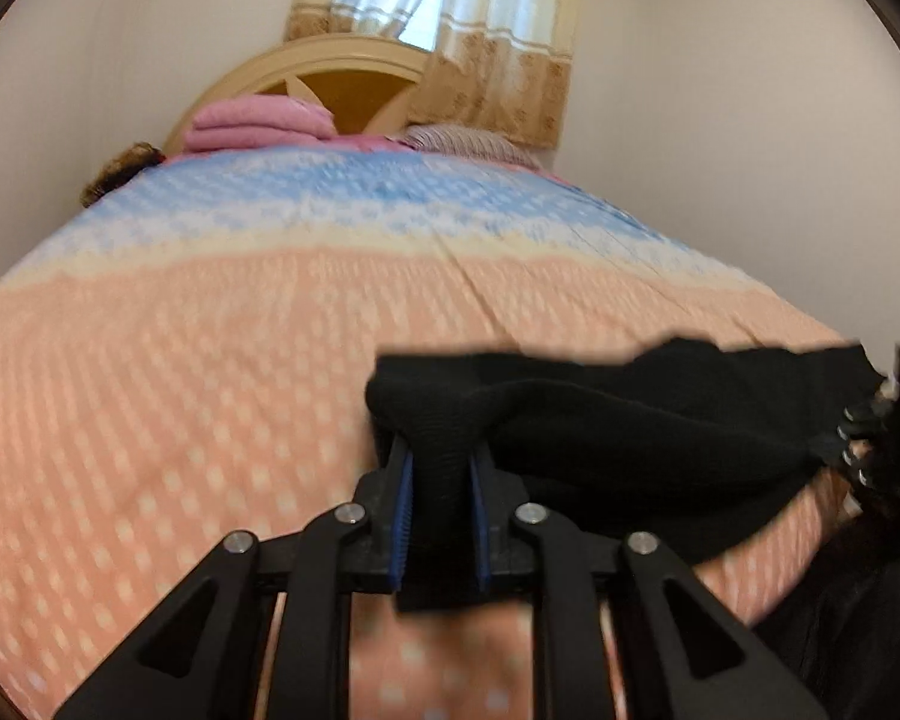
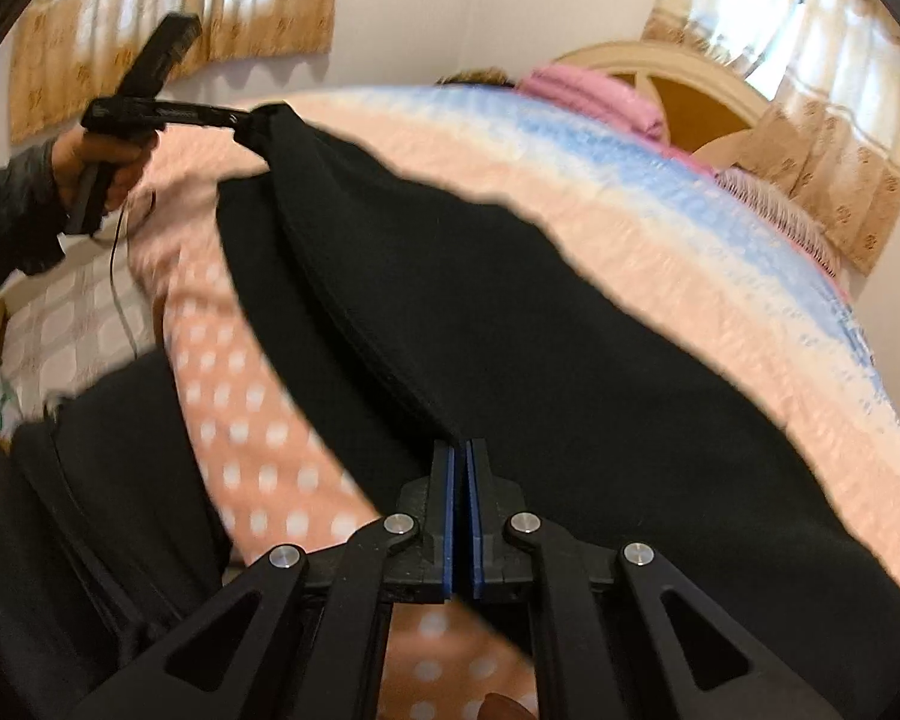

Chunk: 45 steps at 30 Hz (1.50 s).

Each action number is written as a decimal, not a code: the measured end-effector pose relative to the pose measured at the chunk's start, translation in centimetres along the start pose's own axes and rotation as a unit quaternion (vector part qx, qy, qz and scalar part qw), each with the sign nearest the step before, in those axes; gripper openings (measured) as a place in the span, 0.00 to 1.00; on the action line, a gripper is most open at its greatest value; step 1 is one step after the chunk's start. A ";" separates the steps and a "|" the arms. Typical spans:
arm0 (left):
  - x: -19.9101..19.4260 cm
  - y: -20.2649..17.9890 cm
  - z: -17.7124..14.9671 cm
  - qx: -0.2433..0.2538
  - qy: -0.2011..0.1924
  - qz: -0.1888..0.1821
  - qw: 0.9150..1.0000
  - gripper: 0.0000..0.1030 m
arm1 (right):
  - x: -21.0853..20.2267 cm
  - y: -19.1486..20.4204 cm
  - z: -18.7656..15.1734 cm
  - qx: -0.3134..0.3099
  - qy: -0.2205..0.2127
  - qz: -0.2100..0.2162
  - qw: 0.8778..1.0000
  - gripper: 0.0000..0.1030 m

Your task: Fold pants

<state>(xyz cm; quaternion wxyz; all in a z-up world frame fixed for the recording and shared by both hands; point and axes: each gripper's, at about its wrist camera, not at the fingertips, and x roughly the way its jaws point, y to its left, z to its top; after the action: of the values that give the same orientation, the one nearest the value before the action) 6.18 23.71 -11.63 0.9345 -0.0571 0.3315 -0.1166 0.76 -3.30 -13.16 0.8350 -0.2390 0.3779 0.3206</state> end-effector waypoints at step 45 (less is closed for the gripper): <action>1.6 -4.7 -1.6 -0.004 0.014 -0.011 1.000 0.60 | -18.2 -34.7 -20.4 0.506 -0.055 -0.214 0.833 0.09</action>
<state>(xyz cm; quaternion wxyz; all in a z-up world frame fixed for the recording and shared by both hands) 5.54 18.68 -12.99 0.9283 -0.0625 0.3441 -0.1265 6.61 -46.43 -5.73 0.9066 0.1604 0.3798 -0.0900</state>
